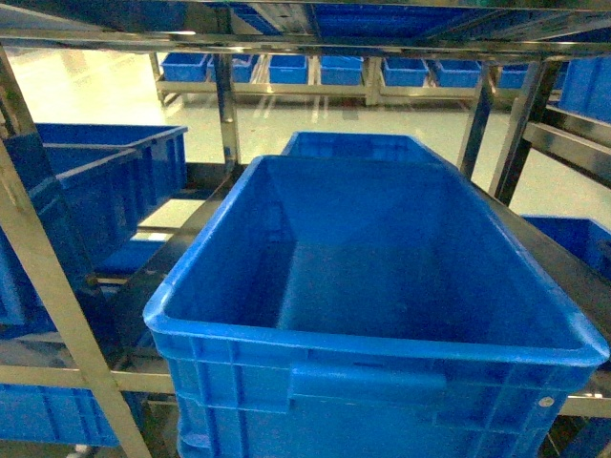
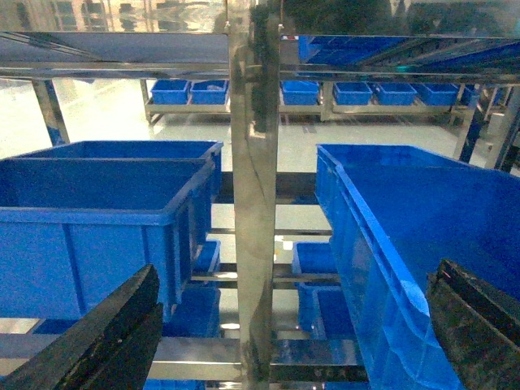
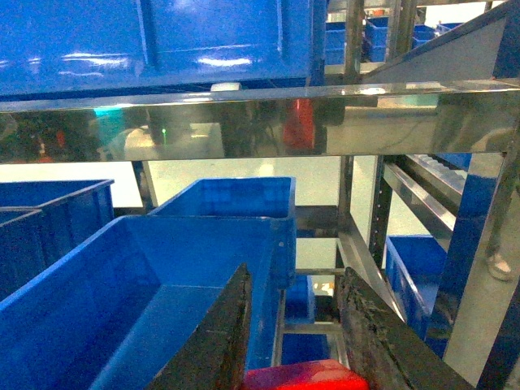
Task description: Pick red block from blue box to shelf
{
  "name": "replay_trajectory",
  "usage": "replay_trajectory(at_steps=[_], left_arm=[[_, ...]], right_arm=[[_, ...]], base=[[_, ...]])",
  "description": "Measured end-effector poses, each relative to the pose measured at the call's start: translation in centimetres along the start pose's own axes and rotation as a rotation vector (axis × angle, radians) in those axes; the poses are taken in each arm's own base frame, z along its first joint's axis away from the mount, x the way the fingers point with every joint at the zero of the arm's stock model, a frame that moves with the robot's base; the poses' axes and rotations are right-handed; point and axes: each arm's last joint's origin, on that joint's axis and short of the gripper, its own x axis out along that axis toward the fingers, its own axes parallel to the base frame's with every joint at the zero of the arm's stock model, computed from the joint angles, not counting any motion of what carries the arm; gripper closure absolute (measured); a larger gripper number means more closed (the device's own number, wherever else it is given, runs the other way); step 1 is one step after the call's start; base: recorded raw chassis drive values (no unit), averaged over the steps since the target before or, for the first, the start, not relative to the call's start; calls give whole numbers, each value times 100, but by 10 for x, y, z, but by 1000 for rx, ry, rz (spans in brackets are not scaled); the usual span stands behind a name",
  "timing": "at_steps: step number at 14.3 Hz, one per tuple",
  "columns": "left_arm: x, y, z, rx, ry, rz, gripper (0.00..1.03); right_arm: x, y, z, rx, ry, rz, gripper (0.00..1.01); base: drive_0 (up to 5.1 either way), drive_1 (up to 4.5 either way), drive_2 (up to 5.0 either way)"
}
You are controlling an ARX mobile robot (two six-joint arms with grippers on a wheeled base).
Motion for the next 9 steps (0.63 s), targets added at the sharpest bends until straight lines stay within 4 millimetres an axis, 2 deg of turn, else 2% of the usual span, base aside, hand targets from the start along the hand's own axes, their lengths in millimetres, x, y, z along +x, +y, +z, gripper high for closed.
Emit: replay_trajectory(at_steps=[8, 9], left_arm=[[0, 0, 0, 0, 0, 0, 5], [0, 0, 0, 0, 0, 0, 5]], right_arm=[[0, 0, 0, 1, 6, 3, 75], [0, 0, -4, 10, 48, 31, 75]], base=[[0, 0, 0], [0, 0, 0]])
